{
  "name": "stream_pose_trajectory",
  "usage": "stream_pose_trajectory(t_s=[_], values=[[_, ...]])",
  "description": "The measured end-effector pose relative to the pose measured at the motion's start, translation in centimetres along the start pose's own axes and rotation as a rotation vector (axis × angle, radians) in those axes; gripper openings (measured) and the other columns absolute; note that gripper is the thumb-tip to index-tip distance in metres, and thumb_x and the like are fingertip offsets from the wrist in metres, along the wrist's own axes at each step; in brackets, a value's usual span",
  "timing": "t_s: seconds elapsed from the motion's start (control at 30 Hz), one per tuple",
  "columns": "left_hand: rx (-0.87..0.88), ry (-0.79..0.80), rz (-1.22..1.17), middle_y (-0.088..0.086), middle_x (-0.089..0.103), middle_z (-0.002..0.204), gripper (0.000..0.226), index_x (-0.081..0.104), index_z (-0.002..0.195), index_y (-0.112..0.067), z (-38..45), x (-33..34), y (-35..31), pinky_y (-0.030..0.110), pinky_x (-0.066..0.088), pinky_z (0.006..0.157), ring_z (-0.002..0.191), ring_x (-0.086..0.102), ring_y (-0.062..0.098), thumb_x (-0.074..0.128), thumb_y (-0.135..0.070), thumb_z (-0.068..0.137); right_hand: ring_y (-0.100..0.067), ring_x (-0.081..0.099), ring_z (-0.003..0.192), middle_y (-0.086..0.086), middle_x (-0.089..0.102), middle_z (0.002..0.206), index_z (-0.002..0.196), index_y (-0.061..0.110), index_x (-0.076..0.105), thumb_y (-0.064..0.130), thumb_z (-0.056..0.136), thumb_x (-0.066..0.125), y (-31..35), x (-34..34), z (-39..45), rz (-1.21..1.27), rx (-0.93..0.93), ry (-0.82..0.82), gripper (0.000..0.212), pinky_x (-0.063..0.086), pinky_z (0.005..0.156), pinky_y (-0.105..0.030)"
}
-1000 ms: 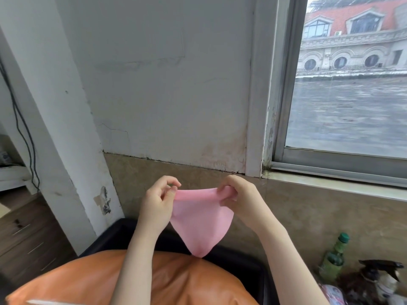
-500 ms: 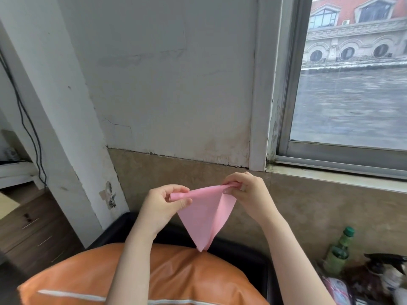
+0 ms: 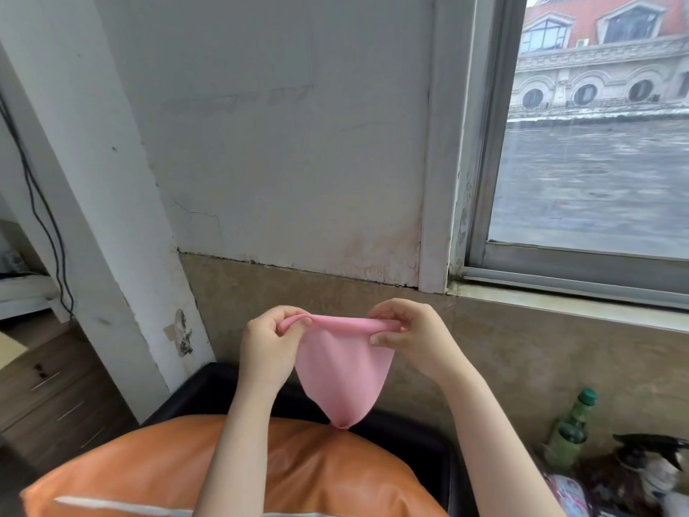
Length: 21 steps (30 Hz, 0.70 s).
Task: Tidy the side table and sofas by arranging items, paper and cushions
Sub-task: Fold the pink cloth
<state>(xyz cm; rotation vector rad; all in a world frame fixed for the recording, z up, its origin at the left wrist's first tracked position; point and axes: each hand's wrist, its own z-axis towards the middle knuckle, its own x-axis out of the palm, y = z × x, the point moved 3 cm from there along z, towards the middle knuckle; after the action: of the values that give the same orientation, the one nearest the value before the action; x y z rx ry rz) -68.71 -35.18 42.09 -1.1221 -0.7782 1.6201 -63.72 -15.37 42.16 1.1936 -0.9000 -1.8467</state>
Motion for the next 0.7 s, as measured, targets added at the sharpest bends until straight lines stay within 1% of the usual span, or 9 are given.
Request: stream_pose_trajectory(t_s=[0.1, 0.17, 0.3, 0.4, 0.47, 0.5, 0.57, 0.63, 0.7], values=[[0.002, -0.013, 0.01, -0.006, 0.065, 0.076, 0.022, 0.059, 0.076, -0.028, 0.1, -0.1, 0.2, 0.02, 0.042, 0.062, 0.071, 0.057, 0.006, 0.065, -0.009, 0.086, 0.01, 0.052, 0.065, 0.015, 0.062, 0.072, 0.07, 0.035, 0.061, 0.007, 0.071, 0.077, -0.1, 0.1, -0.2, -0.042, 0.006, 0.0, 0.032, 0.037, 0.06, -0.005], [0.01, -0.001, -0.016, -0.003, 0.064, 0.077, 0.023, 0.056, 0.077, -0.026, 0.1, 0.1, 0.4, 0.022, 0.04, 0.063, 0.071, 0.057, 0.009, 0.061, -0.006, 0.088, 0.01, 0.052, 0.063, 0.016, 0.061, 0.068, 0.068, 0.031, 0.061, 0.008, 0.075, 0.074, -0.2, -0.1, -0.3, -0.057, 0.018, -0.038, 0.027, 0.036, 0.059, -0.005], [0.022, 0.025, -0.058, -0.004, 0.061, 0.073, 0.025, 0.055, 0.078, -0.022, -0.3, 0.8, 0.4, 0.012, 0.037, 0.058, 0.062, 0.052, -0.004, 0.051, -0.002, 0.092, 0.004, 0.05, 0.066, 0.015, 0.058, 0.068, 0.064, 0.032, 0.055, 0.006, 0.081, 0.066, 0.0, 0.0, -0.3, -0.076, 0.011, -0.086, 0.034, 0.036, 0.058, -0.007], [0.03, 0.005, -0.042, -0.006, 0.058, 0.075, 0.026, 0.054, 0.079, -0.022, -0.5, 1.0, 0.2, 0.009, 0.036, 0.057, 0.064, 0.05, -0.003, 0.046, -0.004, 0.095, 0.005, 0.051, 0.068, 0.015, 0.059, 0.069, 0.067, 0.029, 0.056, 0.004, 0.084, 0.06, 0.1, 0.3, -0.4, -0.079, -0.001, -0.087, 0.031, 0.036, 0.059, -0.006], [-0.001, 0.039, -0.022, -0.007, 0.058, 0.08, 0.014, 0.055, 0.084, -0.022, -0.6, 1.3, 0.1, 0.008, 0.036, 0.057, 0.072, 0.05, 0.002, 0.057, -0.011, 0.091, 0.004, 0.051, 0.068, 0.014, 0.059, 0.07, 0.071, 0.023, 0.058, 0.002, 0.085, 0.057, 0.0, 0.3, -0.4, -0.054, 0.012, -0.122, 0.025, 0.036, 0.058, -0.006], [-0.035, 0.076, -0.002, -0.007, 0.058, 0.084, 0.011, 0.055, 0.088, -0.02, -0.8, 1.6, 0.0, 0.011, 0.037, 0.058, 0.075, 0.051, 0.005, 0.065, -0.015, 0.087, 0.003, 0.051, 0.067, 0.013, 0.06, 0.07, 0.072, 0.021, 0.059, 0.002, 0.086, 0.057, -0.1, 0.2, -0.4, -0.03, 0.026, -0.152, 0.024, 0.036, 0.058, -0.006], [-0.074, 0.129, 0.04, -0.005, 0.059, 0.087, 0.025, 0.055, 0.092, -0.018, -1.1, 2.2, 0.2, 0.02, 0.039, 0.059, 0.078, 0.053, 0.008, 0.075, -0.019, 0.078, 0.002, 0.053, 0.067, 0.013, 0.062, 0.07, 0.069, 0.024, 0.06, 0.002, 0.085, 0.058, -0.3, 0.1, -0.5, 0.043, 0.057, -0.209, 0.027, 0.037, 0.058, -0.007], [-0.065, 0.096, 0.049, -0.005, 0.059, 0.081, 0.022, 0.055, 0.087, -0.016, -1.3, 2.4, 0.1, 0.022, 0.038, 0.058, 0.073, 0.053, 0.009, 0.075, -0.015, 0.078, 0.001, 0.055, 0.07, 0.013, 0.064, 0.072, 0.07, 0.026, 0.064, 0.002, 0.083, 0.062, -0.4, -0.2, -0.6, 0.137, 0.092, -0.233, 0.028, 0.039, 0.058, -0.007], [-0.041, 0.048, 0.059, -0.008, 0.058, 0.075, 0.016, 0.057, 0.082, -0.015, -1.4, 2.2, 0.0, 0.016, 0.037, 0.054, 0.066, 0.05, 0.002, 0.071, -0.01, 0.079, 0.0, 0.056, 0.071, 0.011, 0.065, 0.075, 0.073, 0.026, 0.066, -0.001, 0.077, 0.069, -0.5, -0.6, -0.7, 0.229, 0.126, -0.238, 0.027, 0.041, 0.059, -0.007]])
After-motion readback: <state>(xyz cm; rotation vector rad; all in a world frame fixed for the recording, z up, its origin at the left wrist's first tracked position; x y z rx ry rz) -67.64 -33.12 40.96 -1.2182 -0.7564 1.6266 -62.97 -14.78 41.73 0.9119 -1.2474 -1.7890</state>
